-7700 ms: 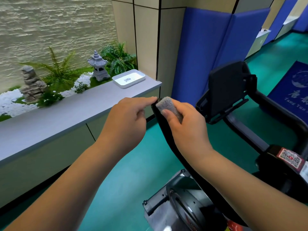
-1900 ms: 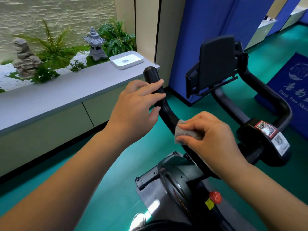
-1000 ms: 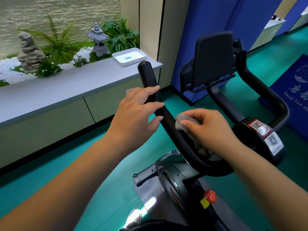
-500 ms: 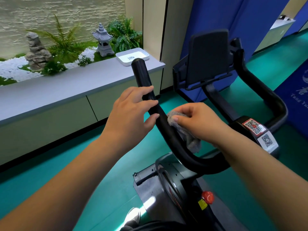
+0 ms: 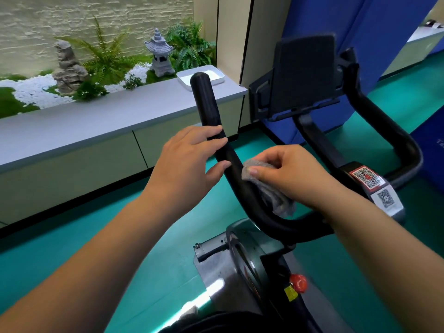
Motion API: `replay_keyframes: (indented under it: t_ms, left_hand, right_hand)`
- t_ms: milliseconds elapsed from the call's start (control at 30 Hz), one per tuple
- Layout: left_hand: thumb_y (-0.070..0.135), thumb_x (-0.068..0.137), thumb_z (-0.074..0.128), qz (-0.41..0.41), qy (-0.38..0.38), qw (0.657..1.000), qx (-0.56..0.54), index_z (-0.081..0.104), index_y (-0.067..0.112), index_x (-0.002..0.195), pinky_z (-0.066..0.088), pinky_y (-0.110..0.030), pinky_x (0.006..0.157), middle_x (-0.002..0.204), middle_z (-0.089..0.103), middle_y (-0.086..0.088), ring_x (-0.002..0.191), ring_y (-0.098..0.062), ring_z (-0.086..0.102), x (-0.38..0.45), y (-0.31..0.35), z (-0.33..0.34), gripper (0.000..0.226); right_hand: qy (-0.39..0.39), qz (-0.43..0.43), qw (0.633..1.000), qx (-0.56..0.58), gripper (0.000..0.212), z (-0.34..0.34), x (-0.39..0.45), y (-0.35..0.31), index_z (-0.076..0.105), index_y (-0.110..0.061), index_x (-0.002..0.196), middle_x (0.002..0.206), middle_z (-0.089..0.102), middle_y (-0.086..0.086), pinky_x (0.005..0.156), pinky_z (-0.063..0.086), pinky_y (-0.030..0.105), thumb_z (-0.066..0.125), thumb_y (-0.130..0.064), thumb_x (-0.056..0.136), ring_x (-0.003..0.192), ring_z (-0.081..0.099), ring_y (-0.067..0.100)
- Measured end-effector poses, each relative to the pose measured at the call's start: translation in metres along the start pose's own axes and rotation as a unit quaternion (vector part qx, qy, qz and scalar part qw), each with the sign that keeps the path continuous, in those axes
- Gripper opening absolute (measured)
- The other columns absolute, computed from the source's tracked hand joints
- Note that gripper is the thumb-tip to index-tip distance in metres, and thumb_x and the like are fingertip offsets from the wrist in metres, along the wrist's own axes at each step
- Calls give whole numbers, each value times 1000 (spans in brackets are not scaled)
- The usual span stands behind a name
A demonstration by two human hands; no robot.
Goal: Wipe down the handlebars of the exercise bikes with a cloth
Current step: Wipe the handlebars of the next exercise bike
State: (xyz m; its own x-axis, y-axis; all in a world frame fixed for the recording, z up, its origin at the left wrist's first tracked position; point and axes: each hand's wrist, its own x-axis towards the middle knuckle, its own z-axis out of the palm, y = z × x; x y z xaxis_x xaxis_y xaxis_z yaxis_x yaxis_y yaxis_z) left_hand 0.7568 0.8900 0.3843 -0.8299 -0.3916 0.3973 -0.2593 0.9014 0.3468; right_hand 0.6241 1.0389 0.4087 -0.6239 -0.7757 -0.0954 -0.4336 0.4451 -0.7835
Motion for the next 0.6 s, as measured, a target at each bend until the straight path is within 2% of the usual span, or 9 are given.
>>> replay_keyframes:
  t_ms: [67, 167, 267, 333, 433, 500, 600]
  left_hand:
    - [39, 88, 62, 2, -1, 1000, 1, 60, 21, 128, 32, -42, 111, 138, 52, 7, 130, -19, 42, 0, 0, 0, 44]
    - [38, 86, 62, 17, 4, 1000, -2, 64, 18, 123, 33, -39, 109, 132, 57, 5, 125, -19, 46, 3, 3, 0, 42]
    - [34, 86, 66, 44, -3, 999, -4, 69, 17, 115, 34, -36, 105, 127, 60, 4, 120, -20, 49, 7, 7, 2, 34]
    - [33, 86, 65, 65, -9, 998, -5, 71, 15, 112, 36, -36, 102, 124, 62, 3, 117, -22, 52, 8, 6, 3, 32]
    - [32, 85, 66, 88, -11, 996, -10, 71, 13, 112, 34, -31, 102, 122, 64, 1, 115, -21, 52, 6, 4, 1, 33]
    - [31, 86, 67, 92, -19, 995, -19, 69, 13, 115, 29, -27, 103, 122, 64, 2, 117, -20, 50, 6, 3, 2, 35]
    - [30, 86, 67, 105, -27, 994, -26, 68, 12, 117, 25, -22, 103, 122, 64, 2, 117, -20, 49, 5, 0, 2, 36]
  right_hand:
    - [-47, 2, 997, -64, 5, -13, -13, 3, 73, -20, 81, 78, 74, -4, 75, 53, 28, 77, -23, 78, 72, 65, 5]
    - [-102, 14, 984, -143, 6, -23, -28, 4, 71, -26, 78, 77, 73, -9, 70, 48, 15, 77, -27, 77, 72, 64, -1]
    - [-41, 11, 993, -109, 3, -13, -26, 0, 71, -26, 80, 82, 73, -9, 74, 49, 19, 74, -26, 82, 78, 66, 2]
    - [-3, 13, 996, -87, 9, -5, -27, 0, 67, -31, 77, 83, 72, -10, 76, 49, 21, 71, -26, 84, 80, 65, 3]
    - [-41, 39, 988, -142, 2, -11, -40, 0, 70, -30, 84, 84, 72, -9, 77, 50, 22, 71, -28, 84, 82, 65, 3]
    - [-79, 59, 982, -162, 6, -21, -50, -2, 71, -30, 90, 83, 72, -11, 74, 50, 18, 71, -28, 84, 79, 65, 0]
    - [-84, 65, 979, -175, 4, -20, -51, -4, 68, -30, 91, 84, 71, -13, 74, 49, 15, 68, -29, 87, 79, 64, -2]
